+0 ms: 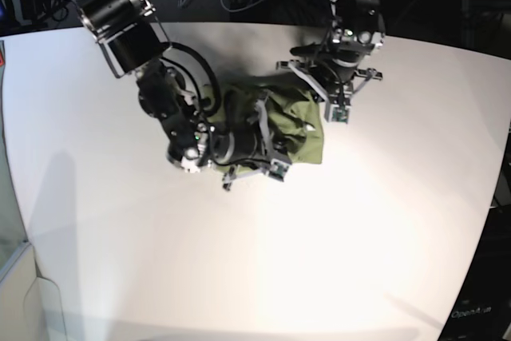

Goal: Fold the T-shirt properly
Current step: 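Press the bundle with the right gripper and raise the left gripper, then push the bundle's side with the left gripper toward the right gripper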

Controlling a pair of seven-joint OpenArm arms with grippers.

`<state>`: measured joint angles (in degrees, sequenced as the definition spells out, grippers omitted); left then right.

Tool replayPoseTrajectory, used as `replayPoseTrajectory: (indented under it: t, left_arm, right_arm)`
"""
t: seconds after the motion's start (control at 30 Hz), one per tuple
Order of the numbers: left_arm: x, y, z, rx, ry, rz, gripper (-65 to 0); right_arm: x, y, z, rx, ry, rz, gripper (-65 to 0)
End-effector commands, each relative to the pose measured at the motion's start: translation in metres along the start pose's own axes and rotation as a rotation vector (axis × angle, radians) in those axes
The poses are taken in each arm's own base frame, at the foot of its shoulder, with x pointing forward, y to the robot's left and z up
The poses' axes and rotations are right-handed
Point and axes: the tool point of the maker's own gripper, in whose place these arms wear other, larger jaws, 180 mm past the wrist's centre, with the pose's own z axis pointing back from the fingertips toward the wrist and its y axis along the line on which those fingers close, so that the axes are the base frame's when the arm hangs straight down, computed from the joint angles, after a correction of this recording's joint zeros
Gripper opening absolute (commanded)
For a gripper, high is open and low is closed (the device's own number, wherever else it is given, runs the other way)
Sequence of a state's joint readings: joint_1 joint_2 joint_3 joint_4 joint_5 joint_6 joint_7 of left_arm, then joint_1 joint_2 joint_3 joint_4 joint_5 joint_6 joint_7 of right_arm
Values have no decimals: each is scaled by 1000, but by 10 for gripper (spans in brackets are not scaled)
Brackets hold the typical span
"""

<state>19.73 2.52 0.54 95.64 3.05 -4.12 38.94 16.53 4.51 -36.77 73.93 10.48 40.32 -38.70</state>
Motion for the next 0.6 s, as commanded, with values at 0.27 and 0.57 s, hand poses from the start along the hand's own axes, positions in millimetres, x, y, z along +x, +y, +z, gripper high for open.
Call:
replayPoseTrajectory:
  t: [0.27,0.57]
  left_arm:
    - [-38,4,1,15,153,-1,-628]
    - [-32,5,-10,18,158,-2,-628]
  right_arm:
    - [34,-46,46,-141,-50,105,-638]
    - [0,-99,79,-253,0,65,-640]
